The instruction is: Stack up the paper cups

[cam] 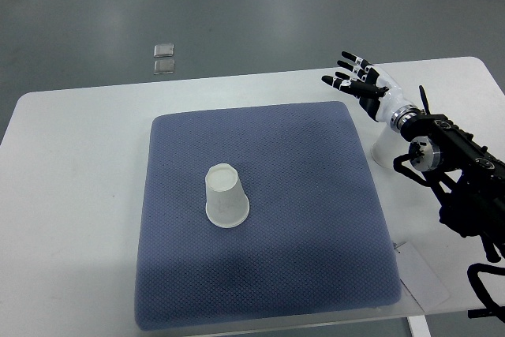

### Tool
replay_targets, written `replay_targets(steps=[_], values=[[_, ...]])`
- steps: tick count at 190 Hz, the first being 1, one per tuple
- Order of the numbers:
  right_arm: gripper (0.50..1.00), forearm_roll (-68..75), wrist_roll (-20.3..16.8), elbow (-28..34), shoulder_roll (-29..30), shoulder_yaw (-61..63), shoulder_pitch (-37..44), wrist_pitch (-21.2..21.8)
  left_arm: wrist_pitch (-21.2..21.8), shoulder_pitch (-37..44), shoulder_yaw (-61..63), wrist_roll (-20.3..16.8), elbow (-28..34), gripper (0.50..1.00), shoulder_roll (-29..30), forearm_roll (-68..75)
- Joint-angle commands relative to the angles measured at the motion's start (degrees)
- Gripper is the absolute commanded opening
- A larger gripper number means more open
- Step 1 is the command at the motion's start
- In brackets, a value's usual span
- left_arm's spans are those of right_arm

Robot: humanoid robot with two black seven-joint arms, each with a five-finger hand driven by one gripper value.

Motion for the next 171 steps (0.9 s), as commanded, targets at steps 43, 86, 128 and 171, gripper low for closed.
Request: replay_targets(steps=[43,86,128,171], values=[[0.924,0.18,0.0,0.0,-0.04,0.09,0.05,0.0,-0.13,0.0,0.07,0.0,-0.69,1.0,0.0,0.0],[0.924,0.18,0.0,0.0,-0.04,0.09,0.05,0.0,-0.04,0.0,-0.02,0.0,-0.08,1.0,0.0,0.0],[0.924,0.44,0.0,0.0,-0.04,0.09,0.05,0.09,-0.04,0.0,-0.02,0.0,-0.08,1.0,0.0,0.0],[0.924,0.62,0.18,0.0,0.05,0.36,-0.04,0.09,-0.04,0.0,-0.02,0.0,-0.08,1.0,0.0,0.0]])
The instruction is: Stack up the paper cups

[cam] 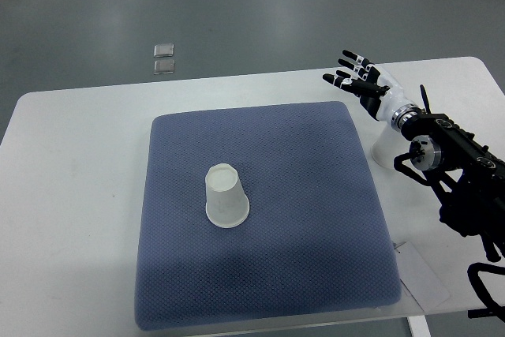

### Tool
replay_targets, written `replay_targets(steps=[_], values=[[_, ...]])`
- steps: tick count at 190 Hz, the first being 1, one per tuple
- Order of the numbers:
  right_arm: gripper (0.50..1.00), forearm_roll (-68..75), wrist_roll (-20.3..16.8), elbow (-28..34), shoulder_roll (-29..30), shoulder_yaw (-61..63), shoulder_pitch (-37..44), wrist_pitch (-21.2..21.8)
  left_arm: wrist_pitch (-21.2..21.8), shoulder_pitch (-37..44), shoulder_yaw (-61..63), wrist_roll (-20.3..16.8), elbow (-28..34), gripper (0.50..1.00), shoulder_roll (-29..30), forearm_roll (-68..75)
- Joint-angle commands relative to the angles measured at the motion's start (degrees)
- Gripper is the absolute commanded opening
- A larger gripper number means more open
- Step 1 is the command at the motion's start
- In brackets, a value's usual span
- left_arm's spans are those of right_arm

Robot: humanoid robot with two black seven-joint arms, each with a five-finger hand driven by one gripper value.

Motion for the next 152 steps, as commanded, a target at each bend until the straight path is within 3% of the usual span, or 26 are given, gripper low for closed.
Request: replay_targets(steps=[1,152], values=[[0.924,0.05,0.03,-0.01,0.06,0.07,-0.09,0.01,0.0,0.0,0.0,0.0,-0.12,1.0,0.0,0.0],[0.924,0.23,0.11,-0.18,0.06,0.42,0.0,0.01,0.0,0.0,-0.08,0.0,-0.04,1.0,0.0,0.0]])
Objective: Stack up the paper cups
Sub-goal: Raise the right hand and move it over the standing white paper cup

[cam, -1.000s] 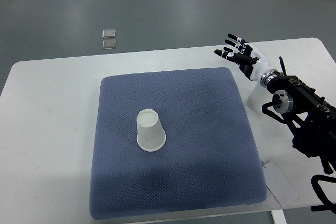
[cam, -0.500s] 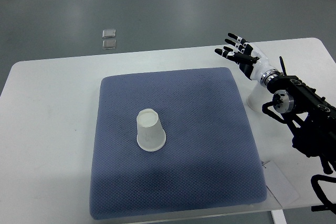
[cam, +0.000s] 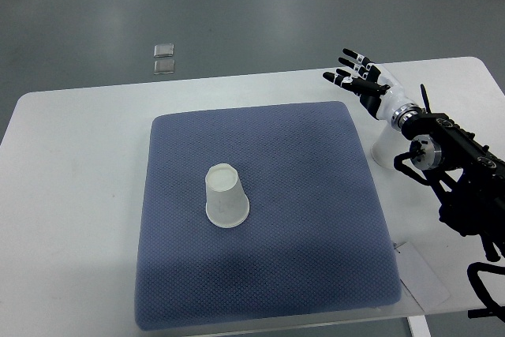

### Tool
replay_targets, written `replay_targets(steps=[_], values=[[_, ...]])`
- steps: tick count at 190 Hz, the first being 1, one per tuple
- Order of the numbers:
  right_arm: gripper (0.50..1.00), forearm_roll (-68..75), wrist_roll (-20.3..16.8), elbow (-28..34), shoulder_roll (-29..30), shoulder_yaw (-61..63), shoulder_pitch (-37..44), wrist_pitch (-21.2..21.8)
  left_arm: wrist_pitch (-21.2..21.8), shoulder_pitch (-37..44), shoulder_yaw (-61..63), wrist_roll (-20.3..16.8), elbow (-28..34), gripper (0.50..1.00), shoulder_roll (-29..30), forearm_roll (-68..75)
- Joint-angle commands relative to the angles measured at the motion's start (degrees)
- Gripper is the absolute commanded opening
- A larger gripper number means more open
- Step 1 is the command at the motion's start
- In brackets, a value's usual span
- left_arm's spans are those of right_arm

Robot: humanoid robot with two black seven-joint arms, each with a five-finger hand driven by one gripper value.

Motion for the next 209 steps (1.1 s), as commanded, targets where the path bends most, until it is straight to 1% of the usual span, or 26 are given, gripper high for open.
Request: replay_targets(steps=[1,52,83,93,126,156,176,191,209], values=[[0.924,-0.01,0.0,-0.2,0.0,0.07,0.0,-0.08,0.0,0.0,-0.01,0.0,0.0,1.0,0.0,0.0],[0.924,0.08,0.09,-0.37,-0.27,-0.28,0.17,1.59,0.0,0.0,-0.01,0.0,0.0,1.0,0.0,0.0],[0.921,-0.27,0.0,0.95,-3.17,-2.74,3.16,1.67,0.0,0.0,-0.01,0.0,0.0,1.0,0.0,0.0],[0.921,-0.27,0.0,1.21,-5.45,-5.82,4.66,1.85,0.0,0.0,-0.01,0.0,0.0,1.0,0.0,0.0],[0.924,-0.27,0.09,4.99,-14.42,-18.91,11.16,1.85,0.0,0.0,-0.01,0.0,0.0,1.0,0.0,0.0],[0.924,-0.53,1.06,10.79,-21.44,-29.63,15.55,1.76,0.0,0.0,-0.01,0.0,0.0,1.0,0.0,0.0],[0.921,-1.33,1.06,15.18,-26.19,-36.93,18.63,2.11,0.0,0.0,-0.01,0.0,0.0,1.0,0.0,0.0],[0.921,-3.87,1.32,18.35,-29.97,-43.96,22.14,2.03,0.0,0.0,0.08,0.0,0.0,1.0,0.0,0.0],[0.921,-8.97,2.11,20.02,-32.7,-48.53,25.49,2.2,0.0,0.0,-0.01,0.0,0.0,1.0,0.0,0.0]])
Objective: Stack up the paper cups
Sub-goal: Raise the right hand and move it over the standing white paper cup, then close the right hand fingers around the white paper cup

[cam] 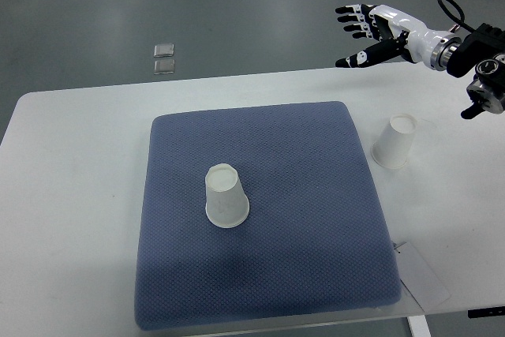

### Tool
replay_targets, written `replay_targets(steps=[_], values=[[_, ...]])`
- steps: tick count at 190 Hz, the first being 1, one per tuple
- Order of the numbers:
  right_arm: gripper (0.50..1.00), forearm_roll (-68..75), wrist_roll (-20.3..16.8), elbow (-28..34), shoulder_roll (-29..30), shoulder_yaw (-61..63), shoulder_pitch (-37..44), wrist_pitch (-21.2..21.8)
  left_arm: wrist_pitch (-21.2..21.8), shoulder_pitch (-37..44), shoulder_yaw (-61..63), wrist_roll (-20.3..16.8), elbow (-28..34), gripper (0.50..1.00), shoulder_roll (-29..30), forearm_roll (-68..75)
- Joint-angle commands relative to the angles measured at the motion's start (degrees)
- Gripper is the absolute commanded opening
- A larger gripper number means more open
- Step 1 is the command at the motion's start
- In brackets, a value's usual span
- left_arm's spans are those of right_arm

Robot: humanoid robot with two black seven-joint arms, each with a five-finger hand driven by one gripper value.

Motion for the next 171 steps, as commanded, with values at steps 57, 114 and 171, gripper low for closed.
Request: replay_targets(steps=[57,114,171], values=[[0.924,-17.23,3.95,4.01,-7.91,-16.2,10.05,6.11,0.0,0.0,-0.01,0.0,0.0,1.0,0.0,0.0],[0.921,-22.94,4.92,4.62,-8.26,-24.46,10.85,6.55,0.0,0.0,-0.01,0.0,0.0,1.0,0.0,0.0],[0.919,-26.63,5.54,-0.03,-5.72,-28.59,9.79,5.76,0.0,0.0,0.08,0.0,0.0,1.0,0.0,0.0]])
